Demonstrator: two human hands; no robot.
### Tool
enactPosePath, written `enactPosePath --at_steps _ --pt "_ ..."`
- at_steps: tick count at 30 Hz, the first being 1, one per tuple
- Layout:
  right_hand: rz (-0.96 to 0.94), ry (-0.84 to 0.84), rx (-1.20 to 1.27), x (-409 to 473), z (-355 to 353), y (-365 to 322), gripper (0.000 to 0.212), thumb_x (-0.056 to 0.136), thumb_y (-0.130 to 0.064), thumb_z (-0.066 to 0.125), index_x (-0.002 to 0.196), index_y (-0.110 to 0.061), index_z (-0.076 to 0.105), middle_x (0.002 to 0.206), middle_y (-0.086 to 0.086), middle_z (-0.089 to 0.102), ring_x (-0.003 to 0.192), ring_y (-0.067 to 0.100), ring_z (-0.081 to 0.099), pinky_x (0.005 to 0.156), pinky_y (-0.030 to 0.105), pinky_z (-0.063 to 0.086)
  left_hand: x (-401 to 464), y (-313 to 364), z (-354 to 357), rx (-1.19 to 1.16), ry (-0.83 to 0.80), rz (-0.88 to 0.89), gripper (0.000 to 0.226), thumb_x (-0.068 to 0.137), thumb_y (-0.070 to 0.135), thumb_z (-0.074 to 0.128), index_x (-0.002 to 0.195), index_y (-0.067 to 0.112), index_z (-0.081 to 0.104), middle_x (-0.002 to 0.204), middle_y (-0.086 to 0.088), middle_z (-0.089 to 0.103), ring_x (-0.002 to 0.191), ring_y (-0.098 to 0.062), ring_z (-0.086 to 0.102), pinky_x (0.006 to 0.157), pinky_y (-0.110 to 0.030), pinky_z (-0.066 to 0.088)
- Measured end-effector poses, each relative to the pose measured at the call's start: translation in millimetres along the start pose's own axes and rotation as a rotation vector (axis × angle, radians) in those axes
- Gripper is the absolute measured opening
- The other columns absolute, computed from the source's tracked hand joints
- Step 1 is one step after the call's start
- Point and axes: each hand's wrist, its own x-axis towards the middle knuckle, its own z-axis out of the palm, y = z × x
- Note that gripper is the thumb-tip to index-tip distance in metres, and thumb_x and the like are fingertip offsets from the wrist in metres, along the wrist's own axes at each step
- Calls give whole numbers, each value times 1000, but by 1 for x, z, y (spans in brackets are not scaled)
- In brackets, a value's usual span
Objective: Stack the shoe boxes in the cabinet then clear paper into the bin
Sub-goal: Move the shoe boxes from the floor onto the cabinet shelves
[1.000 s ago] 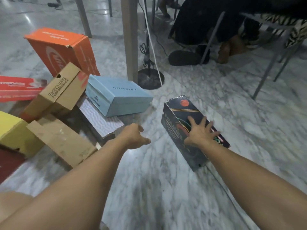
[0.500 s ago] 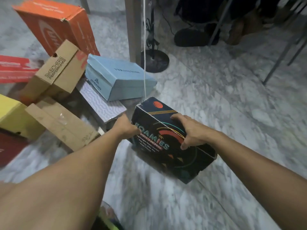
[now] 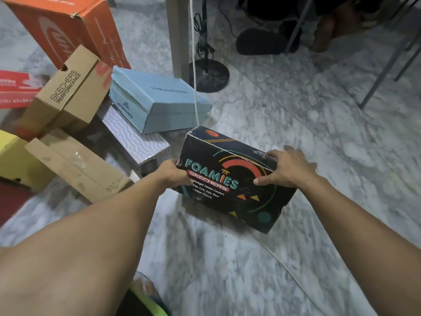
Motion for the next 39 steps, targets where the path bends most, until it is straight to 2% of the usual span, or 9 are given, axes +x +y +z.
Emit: enactPosePath --at_steps 4,8,11,14,16,22,28,32,39 --pt "298 61 421 -7 21 20 131 40 -75 81 147 -28 22 154 12 20 140 40 28 103 60 40 5 -2 10 -10 3 -10 63 74 -3 74 130 7 49 117 -9 61 100 -26 62 85 -36 54" --pt "376 230 844 -15 39 18 127 51 -58 88 148 -19 14 143 16 46 131 38 44 103 52 43 2 6 15 -45 -29 1 71 78 -4 70 140 12 39 113 -4 57 90 -20 57 54 -19 47" --pt "404 419 915 -17 37 11 123 57 -52 89 147 -15 13 141 19 46 131 38 44 103 47 39 3 11 19 -133 -7 73 80 72 -16 70 142 6 38 110 -10 61 92 -27 63 59 -28 56" --pt "365 591 966 -15 25 9 104 56 -47 90 133 -9 31 133 14 49 122 31 51 99 39 42 -1 21 17 -198 34 197 85 62 -15 77 137 8 42 113 -5 60 96 -21 60 57 -20 55" --pt "326 647 966 -13 11 10 90 55 -45 90 123 -9 42 124 9 53 114 26 55 93 34 45 -4 30 9 -215 72 259 92 44 -1 85 128 9 48 116 -3 64 100 -20 64 77 -30 58" --pt "61 671 923 -11 -31 1 83 49 -47 86 121 -19 54 117 0 63 107 19 61 93 34 49 -2 48 -28 -186 198 412 88 21 32 89 105 34 60 106 4 71 103 -23 66 90 -43 55" --pt "-173 673 947 -35 -81 -29 91 51 -35 94 128 -17 49 116 -9 56 103 7 55 87 20 40 -68 85 -68 -249 246 490 82 58 -5 87 125 12 44 96 -1 61 88 -18 64 69 -30 57" --pt "-321 557 941 -54 -114 -52 74 49 -37 96 113 -22 63 102 -10 70 89 6 67 80 23 51 -99 88 -117 -233 309 536 85 63 4 87 135 6 42 115 -10 57 97 -20 61 77 -30 56" --pt "-564 307 902 -85 -158 -124 61 49 -36 96 102 -21 69 94 -6 75 81 8 71 71 28 59 -167 58 -200 -198 439 535 75 50 29 94 116 12 61 106 -5 70 96 -21 70 85 -39 58"
